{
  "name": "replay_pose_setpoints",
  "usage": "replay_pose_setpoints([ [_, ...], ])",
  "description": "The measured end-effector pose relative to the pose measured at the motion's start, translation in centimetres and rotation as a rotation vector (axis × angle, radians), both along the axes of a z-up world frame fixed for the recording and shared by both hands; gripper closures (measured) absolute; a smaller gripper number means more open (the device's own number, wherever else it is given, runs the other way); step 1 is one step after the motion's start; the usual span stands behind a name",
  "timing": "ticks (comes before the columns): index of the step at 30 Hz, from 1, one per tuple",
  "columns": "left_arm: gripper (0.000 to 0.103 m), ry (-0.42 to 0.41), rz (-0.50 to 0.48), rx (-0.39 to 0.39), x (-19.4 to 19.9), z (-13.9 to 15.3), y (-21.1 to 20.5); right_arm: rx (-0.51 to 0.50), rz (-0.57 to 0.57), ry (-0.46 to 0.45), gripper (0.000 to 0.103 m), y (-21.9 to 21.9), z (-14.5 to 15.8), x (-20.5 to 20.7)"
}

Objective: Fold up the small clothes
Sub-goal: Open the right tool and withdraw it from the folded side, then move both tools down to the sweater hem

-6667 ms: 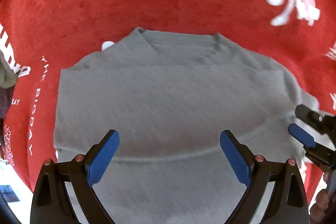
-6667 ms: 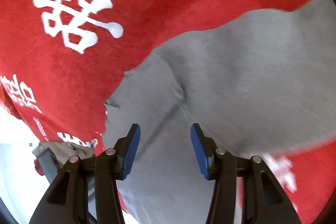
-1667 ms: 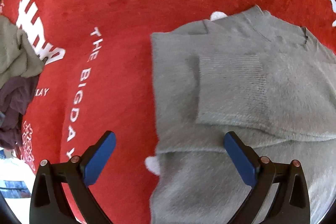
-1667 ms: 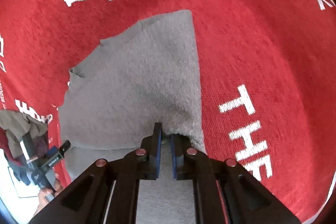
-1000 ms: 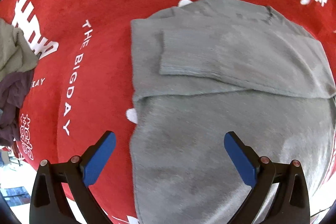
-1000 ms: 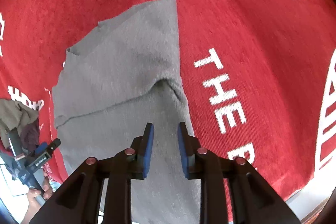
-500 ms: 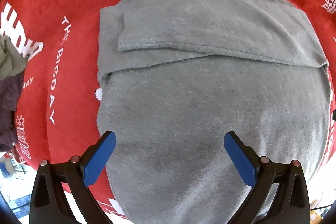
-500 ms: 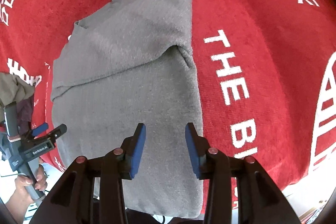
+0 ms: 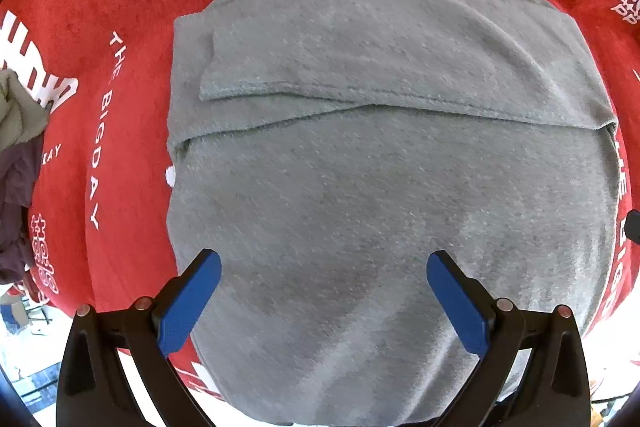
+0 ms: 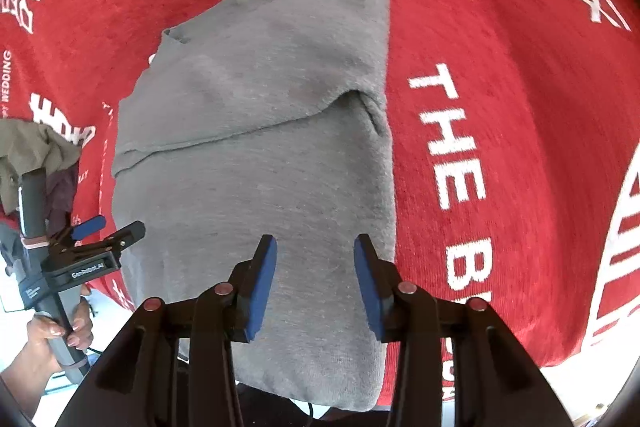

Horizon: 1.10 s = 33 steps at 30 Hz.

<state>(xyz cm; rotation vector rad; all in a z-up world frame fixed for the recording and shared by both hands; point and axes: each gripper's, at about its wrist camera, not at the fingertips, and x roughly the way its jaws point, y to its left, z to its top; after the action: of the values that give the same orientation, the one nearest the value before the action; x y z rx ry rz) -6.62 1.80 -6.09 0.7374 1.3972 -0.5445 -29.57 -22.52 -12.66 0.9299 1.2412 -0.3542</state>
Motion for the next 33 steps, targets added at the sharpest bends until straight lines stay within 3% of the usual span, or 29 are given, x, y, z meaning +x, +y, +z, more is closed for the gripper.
replay_pose_setpoints([
  [11,0.000,-0.003,0.098,0.022,-2.4,1.3,0.8,0.036,0.130,-0.094,0.052,-0.4,0.7,0.1],
  [19,0.000,0.009,0.148,0.018,-3.5,1.7,2.8,0.057,0.198,-0.089,0.052,1.1,0.1,0.0],
  [26,0.000,0.009,0.146,0.000,-2.9,1.4,6.2,0.019,0.279,-0.104,0.051,4.7,0.6,1.2],
  [33,0.000,-0.015,0.178,-0.026,-3.0,3.0,12.2,0.006,0.319,-0.118,0.051,10.0,1.8,2.6],
])
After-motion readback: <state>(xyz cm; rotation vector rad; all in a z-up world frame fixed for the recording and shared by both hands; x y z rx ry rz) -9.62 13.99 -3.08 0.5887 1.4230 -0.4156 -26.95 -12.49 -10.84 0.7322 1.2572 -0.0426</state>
